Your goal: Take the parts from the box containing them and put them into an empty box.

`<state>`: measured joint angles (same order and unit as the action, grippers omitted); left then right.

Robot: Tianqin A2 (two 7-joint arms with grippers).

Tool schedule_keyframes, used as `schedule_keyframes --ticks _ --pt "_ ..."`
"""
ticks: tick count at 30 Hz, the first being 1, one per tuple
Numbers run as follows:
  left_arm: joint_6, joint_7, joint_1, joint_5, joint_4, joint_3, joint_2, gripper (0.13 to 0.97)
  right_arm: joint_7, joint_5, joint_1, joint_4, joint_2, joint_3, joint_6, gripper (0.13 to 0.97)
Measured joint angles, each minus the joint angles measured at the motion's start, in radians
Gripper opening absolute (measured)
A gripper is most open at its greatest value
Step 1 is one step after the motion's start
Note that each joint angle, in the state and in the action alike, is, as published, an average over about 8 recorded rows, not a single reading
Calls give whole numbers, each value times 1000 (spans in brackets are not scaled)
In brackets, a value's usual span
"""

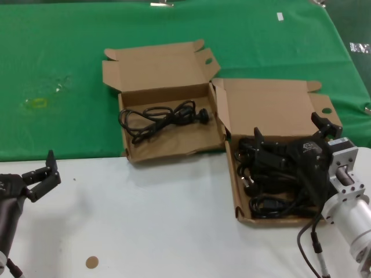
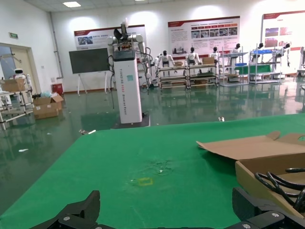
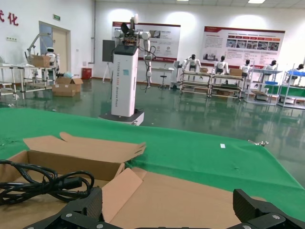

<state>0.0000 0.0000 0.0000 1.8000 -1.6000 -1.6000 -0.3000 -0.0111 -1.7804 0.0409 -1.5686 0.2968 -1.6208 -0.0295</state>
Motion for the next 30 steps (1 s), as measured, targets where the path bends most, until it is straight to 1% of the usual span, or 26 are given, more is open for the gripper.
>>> schedule_keyframes --ticks 30 --pt "0 0 0 0 0 0 0 966 0 0 0 0 0 0 0 966"
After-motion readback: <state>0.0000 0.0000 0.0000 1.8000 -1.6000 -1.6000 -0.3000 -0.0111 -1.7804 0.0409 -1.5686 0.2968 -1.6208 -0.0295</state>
